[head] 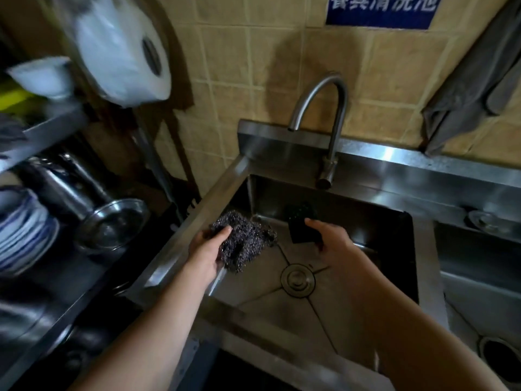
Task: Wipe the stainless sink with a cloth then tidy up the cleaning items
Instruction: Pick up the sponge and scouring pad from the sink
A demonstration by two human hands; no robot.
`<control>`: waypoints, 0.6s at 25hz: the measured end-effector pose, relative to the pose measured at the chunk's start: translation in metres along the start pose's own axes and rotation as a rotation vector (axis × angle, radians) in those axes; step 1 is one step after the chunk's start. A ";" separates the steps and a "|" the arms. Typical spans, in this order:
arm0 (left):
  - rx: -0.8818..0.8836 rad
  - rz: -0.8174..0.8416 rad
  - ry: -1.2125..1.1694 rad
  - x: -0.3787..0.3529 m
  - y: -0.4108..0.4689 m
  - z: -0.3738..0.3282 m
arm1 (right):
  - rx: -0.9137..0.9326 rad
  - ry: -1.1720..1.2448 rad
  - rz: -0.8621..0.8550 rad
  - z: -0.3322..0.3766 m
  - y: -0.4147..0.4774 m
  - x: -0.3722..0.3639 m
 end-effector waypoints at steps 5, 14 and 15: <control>-0.049 -0.053 -0.057 0.037 -0.031 -0.041 | -0.025 -0.069 0.087 0.014 -0.038 -0.022; -0.235 -0.340 -0.164 0.093 -0.089 -0.094 | -0.088 -0.311 0.377 0.046 -0.086 -0.088; -0.253 -0.377 -0.169 0.100 -0.096 -0.097 | -0.083 -0.341 0.399 0.046 -0.094 -0.099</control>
Point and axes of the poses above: each hand's wrist, its own y-axis towards the middle knuckle, its own x-axis out of the back of the hand, z = x × y, the point moved 2 cm from there along y, towards the middle knuckle, and after that the axes turned 12 degrees about -x, right-handed, at the moved point
